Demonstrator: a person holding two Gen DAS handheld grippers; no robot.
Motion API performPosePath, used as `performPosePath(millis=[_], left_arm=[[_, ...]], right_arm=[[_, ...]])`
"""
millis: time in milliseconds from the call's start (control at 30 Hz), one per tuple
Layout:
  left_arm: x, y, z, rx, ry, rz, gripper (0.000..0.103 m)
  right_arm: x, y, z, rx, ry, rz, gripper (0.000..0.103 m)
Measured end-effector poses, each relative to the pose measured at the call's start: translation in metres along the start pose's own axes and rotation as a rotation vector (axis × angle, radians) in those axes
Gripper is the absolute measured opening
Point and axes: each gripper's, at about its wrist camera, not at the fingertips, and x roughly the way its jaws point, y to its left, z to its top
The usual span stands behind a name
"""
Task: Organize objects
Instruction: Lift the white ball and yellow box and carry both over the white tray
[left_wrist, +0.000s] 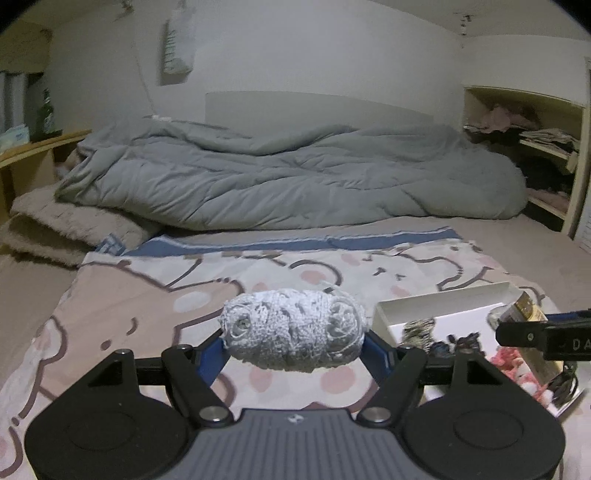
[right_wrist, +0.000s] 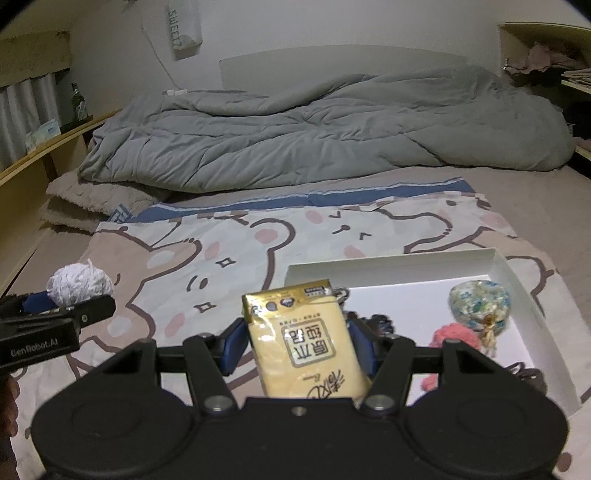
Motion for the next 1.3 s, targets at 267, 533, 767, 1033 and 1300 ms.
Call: performPosePath(millis=[267, 533, 767, 1033, 1300], left_arm=[[0.01, -0.037, 0.009, 0.023, -0.021, -0.062, 0.075], [0.029, -0.08, 0.003, 0.029, -0.002, -0.169, 0.075], [0.054, -0.119, -0.009, 0.063, 0.041, -0.276, 0.075], [0.109, -0.143, 0.002, 0.089, 0.056, -0.281, 0.075], [0.167, -0.16, 0.019, 0.079, 0.083, -0.289, 0.075]], right_arm=[[-0.007, -0.038, 0.008, 0.014, -0.012, -0.027, 0.061], [-0.001, -0.08, 0.021, 0.02, -0.013, -0.054, 0.061], [0.021, -0.112, 0.034, 0.03, -0.003, -0.049, 0.061], [0.07, -0.135, 0.044, 0.083, 0.031, -0.027, 0.061], [0.112, -0.162, 0.053, 0.167, 0.048, -0.027, 0.061]])
